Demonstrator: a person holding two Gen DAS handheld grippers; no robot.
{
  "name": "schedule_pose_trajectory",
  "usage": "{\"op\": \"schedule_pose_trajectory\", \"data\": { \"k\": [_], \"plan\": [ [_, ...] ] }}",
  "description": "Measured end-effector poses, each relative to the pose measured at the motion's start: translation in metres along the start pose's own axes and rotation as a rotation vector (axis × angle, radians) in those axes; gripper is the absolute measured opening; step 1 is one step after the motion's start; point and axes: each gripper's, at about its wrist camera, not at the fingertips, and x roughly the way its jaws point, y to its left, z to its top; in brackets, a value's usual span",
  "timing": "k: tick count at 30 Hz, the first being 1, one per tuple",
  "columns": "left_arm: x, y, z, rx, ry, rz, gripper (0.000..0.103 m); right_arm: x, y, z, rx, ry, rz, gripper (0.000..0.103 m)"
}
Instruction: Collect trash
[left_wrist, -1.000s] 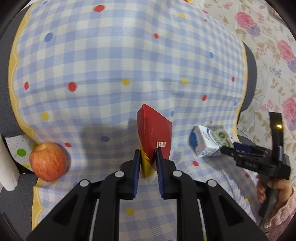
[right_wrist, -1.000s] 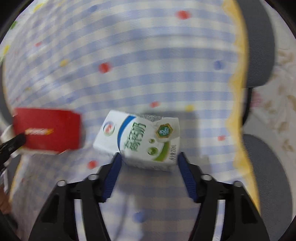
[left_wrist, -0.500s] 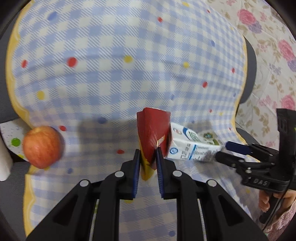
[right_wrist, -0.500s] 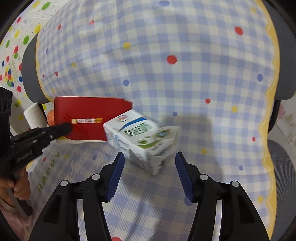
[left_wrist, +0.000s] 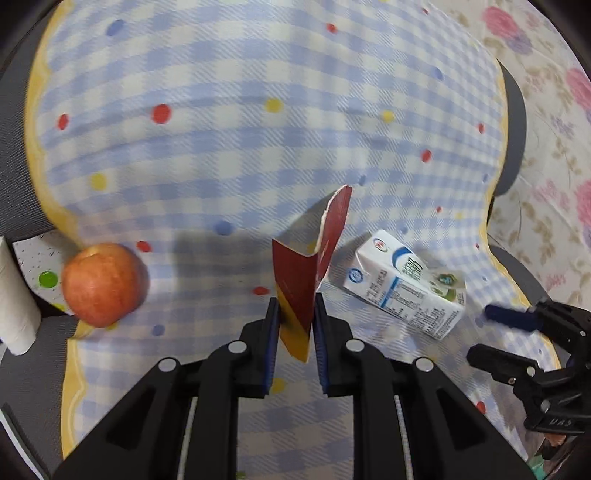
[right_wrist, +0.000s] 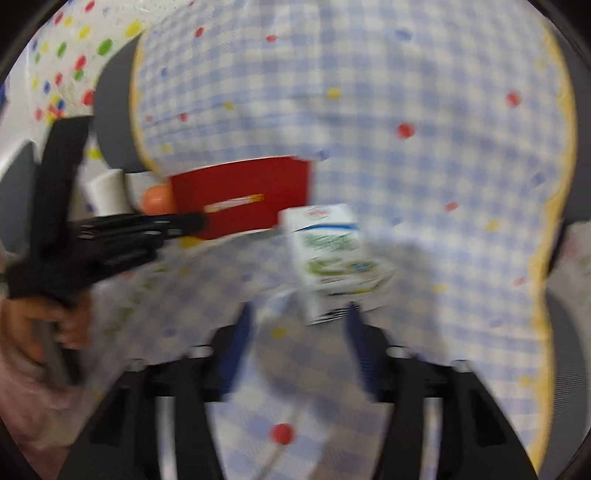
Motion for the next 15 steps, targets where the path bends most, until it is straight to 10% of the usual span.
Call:
{"op": "schedule_pose_trajectory", "data": {
  "k": [11,15],
  "plan": [
    [-0.007,0.003,-0.004,0.008,0.001,-0.005,0.016,0.046,-0.032,0.018,0.072,0.003,0.000,0.083],
    [-0.011,0.007,-0.006,-0.005,0.003,-0.006,0.016,0.042,-0.028,0.015,0.079,0.014,0.009,0.015]
  ]
}}
